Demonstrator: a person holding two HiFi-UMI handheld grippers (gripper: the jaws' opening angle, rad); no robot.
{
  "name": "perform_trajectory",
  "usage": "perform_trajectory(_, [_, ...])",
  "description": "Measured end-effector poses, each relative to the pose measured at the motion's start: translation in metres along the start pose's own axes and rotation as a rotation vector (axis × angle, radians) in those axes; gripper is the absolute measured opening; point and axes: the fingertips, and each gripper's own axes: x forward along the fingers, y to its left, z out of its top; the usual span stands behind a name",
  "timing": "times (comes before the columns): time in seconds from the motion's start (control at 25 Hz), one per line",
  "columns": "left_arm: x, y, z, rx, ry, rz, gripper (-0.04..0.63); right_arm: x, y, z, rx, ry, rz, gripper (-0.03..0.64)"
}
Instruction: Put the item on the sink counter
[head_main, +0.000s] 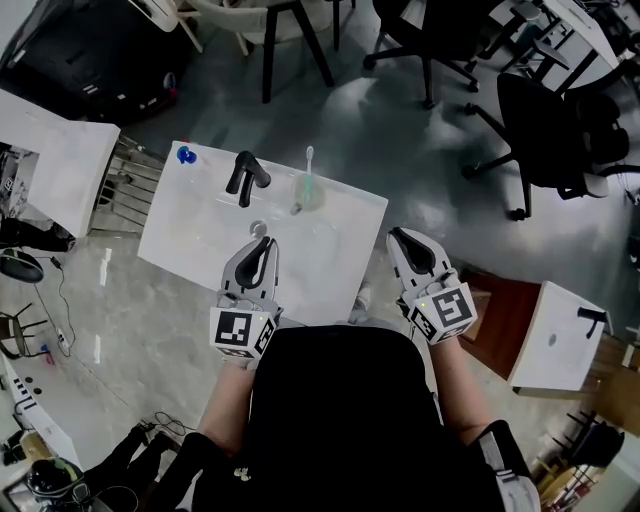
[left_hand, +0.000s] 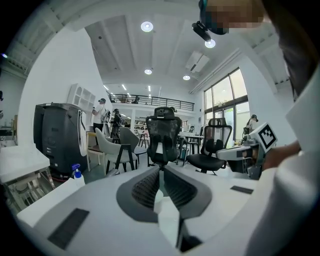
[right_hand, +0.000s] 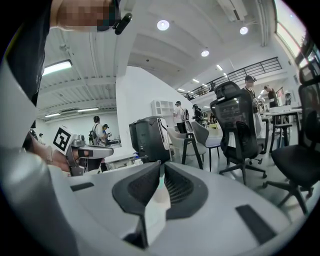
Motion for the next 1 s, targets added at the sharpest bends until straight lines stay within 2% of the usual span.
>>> perform_trajectory(0.32, [0.005,-0.013,0.004,0.004,-0.007,-0.052,0.034,-0.007,0.005,0.002,-0.027,-0.009,-0.006,0.046])
perform_trajectory(0.52, [0.003,-0.019,0.007,-0.023,-0.026,-0.079,0.026,-0.011,0.004,-0.003,-0.007,-0.007,-0.022,0.046])
perform_trajectory(1.0, [0.003,-0.017,0.003,0.011,-0.001,-0.086,0.025,-0.011,0.008,-0.003,-0.003,-0.002,-0.033,0.046])
